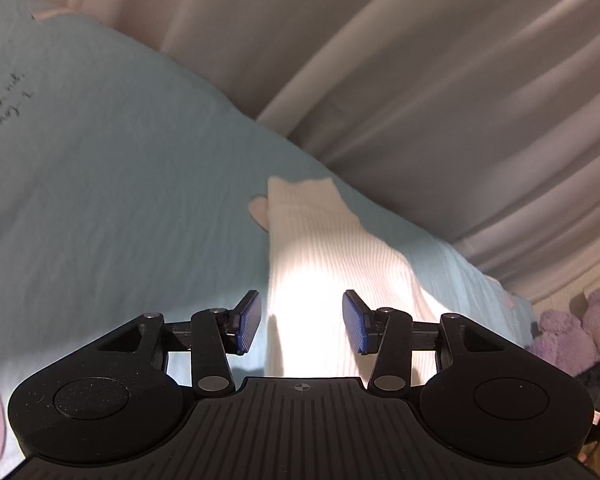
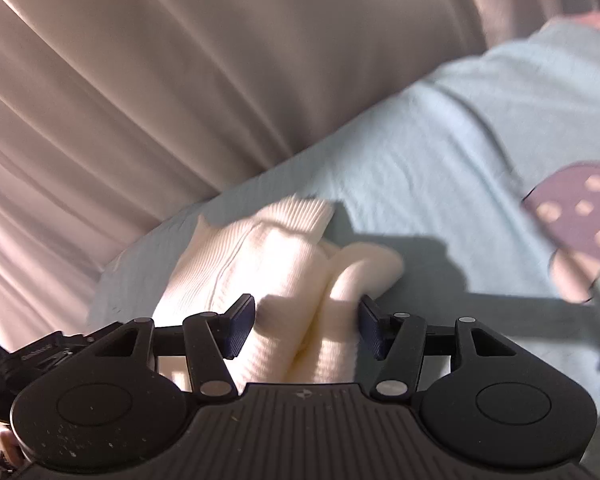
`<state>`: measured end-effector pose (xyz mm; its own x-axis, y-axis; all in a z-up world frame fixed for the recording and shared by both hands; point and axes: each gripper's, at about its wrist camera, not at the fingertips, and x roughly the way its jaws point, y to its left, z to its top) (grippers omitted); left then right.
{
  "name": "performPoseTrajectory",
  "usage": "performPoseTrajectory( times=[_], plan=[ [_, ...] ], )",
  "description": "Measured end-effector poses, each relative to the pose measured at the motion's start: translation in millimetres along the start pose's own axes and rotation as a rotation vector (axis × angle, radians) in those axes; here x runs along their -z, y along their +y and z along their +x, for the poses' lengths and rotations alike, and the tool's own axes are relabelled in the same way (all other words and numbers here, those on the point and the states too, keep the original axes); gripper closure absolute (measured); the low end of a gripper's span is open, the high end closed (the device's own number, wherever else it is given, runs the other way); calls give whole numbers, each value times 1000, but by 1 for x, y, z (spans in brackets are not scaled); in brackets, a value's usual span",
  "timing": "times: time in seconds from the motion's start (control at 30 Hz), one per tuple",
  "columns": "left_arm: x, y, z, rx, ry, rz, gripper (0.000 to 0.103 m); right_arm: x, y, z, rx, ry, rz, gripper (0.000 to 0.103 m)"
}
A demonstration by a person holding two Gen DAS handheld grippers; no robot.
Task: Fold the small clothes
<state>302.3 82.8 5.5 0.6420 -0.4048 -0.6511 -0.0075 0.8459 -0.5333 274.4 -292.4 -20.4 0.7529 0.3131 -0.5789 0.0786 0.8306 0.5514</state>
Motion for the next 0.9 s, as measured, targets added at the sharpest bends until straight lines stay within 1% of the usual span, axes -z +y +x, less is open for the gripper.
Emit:
performPoseTrajectory(
  times=[0.03, 0.07, 0.1, 0.17, 0.2, 0.23, 0.3, 0.37, 0.4, 0.43, 0.5, 0.53, 0.63, 0.73, 0.87, 0.9],
  plan=[
    [-2, -2, -1, -21, -23, 10, 51, -2, 7, -5, 0, -48, -11, 46],
    [-4, -6, 0, -43, -42, 17, 48, -8, 15, -4, -23, -64, -17, 46],
    [-4, -11, 5, -69, -55, 26, 48, -10, 24, 2, -53, -61, -14, 47],
    [-5, -22, 19, -114, -67, 43, 47, -9, 49, 27, -80, -28, -12, 60],
    [-5, -28, 26, -136, -71, 51, 47, -7, 60, 41, -83, -2, -22, 73],
    [-9, -29, 32, -153, -77, 54, 47, -6, 70, 62, -75, 18, -22, 81],
    [-9, -39, 48, -184, -103, 60, 47, 0, 80, 86, -28, 40, -32, 86],
    [-9, -45, 65, -229, -126, 66, 46, 6, 82, 104, 42, 25, -85, 89],
    [-10, -48, 73, -254, -134, 70, 46, 8, 80, 109, 77, 2, -119, 95],
    [-9, -50, 82, -272, -146, 71, 45, 10, 78, 111, 114, -26, -151, 103],
    [-6, -56, 99, -278, -137, 116, 44, 16, 73, 109, 186, -94, -235, 103],
    [-5, -59, 108, -290, -128, 147, 39, 18, 70, 108, 203, -116, -272, 103],
    [1, -69, 121, -310, -138, 211, 32, 18, 60, 105, 199, -139, -269, 103],
    [3, -73, 126, -330, -150, 265, 29, 19, 57, 105, 216, -159, -280, 103],
    [3, -70, 129, -333, -161, 260, 26, 19, 58, 106, 228, -164, -283, 103],
    [3, -69, 129, -333, -162, 258, 26, 18, 61, 112, 229, -160, -284, 103]
  ],
)
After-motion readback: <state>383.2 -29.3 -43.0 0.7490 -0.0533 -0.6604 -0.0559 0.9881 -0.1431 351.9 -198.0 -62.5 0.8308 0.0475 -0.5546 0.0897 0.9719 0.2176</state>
